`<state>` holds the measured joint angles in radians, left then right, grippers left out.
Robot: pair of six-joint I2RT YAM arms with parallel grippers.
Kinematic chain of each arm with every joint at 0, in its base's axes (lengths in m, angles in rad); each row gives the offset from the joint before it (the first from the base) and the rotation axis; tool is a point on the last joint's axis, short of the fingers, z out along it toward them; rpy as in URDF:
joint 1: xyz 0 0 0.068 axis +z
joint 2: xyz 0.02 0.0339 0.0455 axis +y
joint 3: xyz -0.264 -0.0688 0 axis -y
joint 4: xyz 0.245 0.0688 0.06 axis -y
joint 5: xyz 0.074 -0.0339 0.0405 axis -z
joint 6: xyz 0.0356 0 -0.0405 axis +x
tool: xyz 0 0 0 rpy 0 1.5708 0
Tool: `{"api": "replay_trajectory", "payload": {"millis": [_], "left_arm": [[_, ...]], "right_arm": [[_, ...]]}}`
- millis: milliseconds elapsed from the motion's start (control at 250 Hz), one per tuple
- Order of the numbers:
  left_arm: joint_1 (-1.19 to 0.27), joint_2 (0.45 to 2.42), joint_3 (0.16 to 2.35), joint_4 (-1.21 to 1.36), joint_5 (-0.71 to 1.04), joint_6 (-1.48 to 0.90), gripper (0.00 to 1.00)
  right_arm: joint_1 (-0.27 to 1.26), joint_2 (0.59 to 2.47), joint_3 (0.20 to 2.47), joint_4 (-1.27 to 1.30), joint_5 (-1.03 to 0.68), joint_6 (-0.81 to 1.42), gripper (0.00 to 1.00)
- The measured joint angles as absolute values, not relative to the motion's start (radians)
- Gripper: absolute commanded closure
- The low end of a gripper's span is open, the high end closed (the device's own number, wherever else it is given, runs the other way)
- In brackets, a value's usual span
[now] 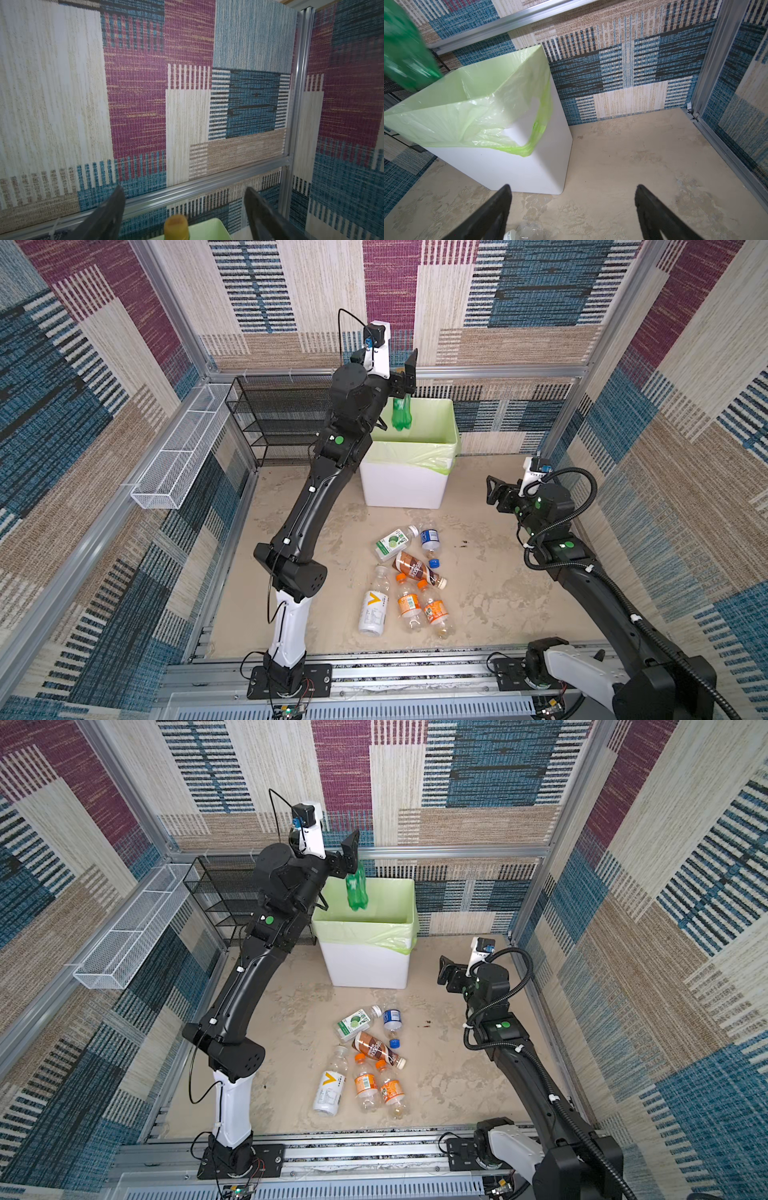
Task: Throw the plastic bottles in the bin
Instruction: 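Lift the green soda bottle with the left gripper and carry it over the bin, then grasp the blue-capped clear bottle with the right gripper while the left arm withdraws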
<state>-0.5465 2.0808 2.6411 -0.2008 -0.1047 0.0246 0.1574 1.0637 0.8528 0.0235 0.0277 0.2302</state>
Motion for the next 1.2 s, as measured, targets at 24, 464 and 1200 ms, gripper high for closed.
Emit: {"api": "replay_trajectory", "payload": {"millis": [24, 464, 1200], "left_arm": [[-0.547, 2.072, 2.640, -0.225, -0.097, 0.022, 0.08], [-0.495, 1.549, 1.855, -0.220, -0.102, 0.030, 0.10], [-0.200, 1.235, 1.103, -0.296, 0.046, -0.031, 0.14]], "right_arm": [[0.157, 1.061, 0.853, 0.023, 0.028, 0.229, 0.06], [0.194, 1.089, 0.826, -0.172, -0.080, 0.211, 0.08], [0.537, 1.460, 0.858, -0.239, -0.080, 0.354, 0.09]]}}
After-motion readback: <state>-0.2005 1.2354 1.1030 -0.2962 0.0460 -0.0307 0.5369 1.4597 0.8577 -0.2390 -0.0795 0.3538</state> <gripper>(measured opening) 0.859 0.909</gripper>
